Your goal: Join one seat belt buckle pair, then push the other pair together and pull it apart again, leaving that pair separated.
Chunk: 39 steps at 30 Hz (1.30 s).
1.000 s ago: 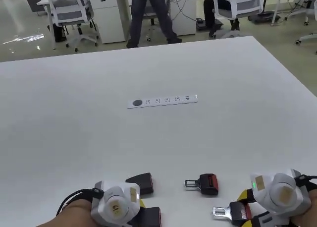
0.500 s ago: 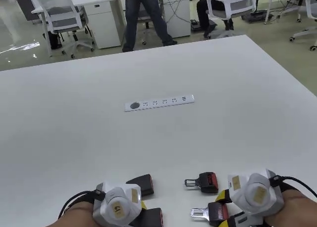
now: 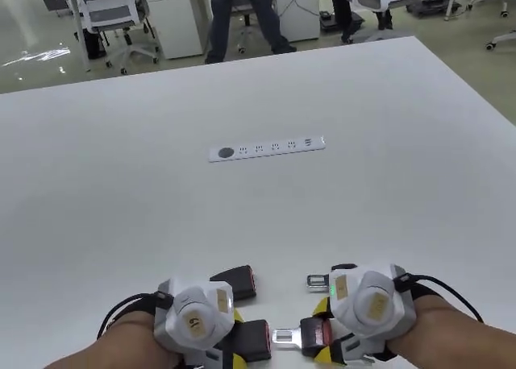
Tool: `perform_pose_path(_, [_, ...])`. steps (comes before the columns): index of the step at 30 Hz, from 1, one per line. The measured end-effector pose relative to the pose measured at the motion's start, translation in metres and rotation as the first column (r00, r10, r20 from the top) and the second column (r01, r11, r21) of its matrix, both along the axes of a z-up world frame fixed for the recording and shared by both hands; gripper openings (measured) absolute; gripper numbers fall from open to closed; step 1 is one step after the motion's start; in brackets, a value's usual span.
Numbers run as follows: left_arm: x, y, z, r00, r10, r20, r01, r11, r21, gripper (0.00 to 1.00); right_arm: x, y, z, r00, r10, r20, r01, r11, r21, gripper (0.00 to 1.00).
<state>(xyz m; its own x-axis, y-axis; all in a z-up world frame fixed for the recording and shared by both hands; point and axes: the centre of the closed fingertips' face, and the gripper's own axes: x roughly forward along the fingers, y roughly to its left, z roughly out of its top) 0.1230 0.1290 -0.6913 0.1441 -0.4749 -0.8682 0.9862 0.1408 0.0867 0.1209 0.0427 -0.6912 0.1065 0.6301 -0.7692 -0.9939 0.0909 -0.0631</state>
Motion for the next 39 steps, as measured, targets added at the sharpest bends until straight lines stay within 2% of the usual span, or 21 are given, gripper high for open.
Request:
perform_pose_path(7, [0.000,0.000,0.000,1.000,-0.005,-0.002,0.005,1.000,0.004,0.33,0.000,0.003,0.001,1.000,-0.001,0.005,0.001,1.000,-0.028,0.34])
perform_pose_path(13, [0.000,-0.002,0.000,1.000,-0.012,-0.016,0.013,1.000,0.011,0.33,-0.002,0.004,0.002,1.000,0.011,0.013,-0.010,0.999,-0.049,0.34])
perform_pose_path(17, [0.000,-0.002,-0.001,1.000,-0.013,-0.019,0.013,1.000,0.022,0.33,-0.002,0.009,0.002,1.000,0.018,0.012,-0.017,0.999,-0.034,0.33])
perform_pose_path(20, [-0.001,-0.003,0.000,0.999,-0.029,-0.020,0.030,0.999,0.034,0.33,-0.002,0.014,0.003,1.000,0.013,0.010,-0.013,1.000,-0.001,0.33])
perform_pose_path(22, [-0.001,-0.003,0.000,0.999,-0.037,-0.018,0.037,0.999,0.033,0.33,-0.003,0.016,0.003,1.000,0.010,0.001,-0.010,0.999,0.031,0.33])
perform_pose_path(26, [-0.001,-0.002,0.000,0.999,-0.043,-0.020,0.043,0.999,0.021,0.33,0.000,0.015,0.003,1.000,0.008,-0.002,-0.008,0.999,0.046,0.32])
perform_pose_path(32, [-0.001,-0.002,0.000,0.998,-0.054,-0.033,0.055,0.999,0.001,0.32,0.001,0.022,0.003,1.000,0.023,0.003,-0.023,0.999,0.029,0.31])
perform_pose_path(39, [-0.002,-0.004,0.000,0.998,-0.051,-0.038,0.052,0.999,0.015,0.32,0.001,0.035,0.002,1.000,0.026,0.004,-0.027,0.999,0.040,0.30])
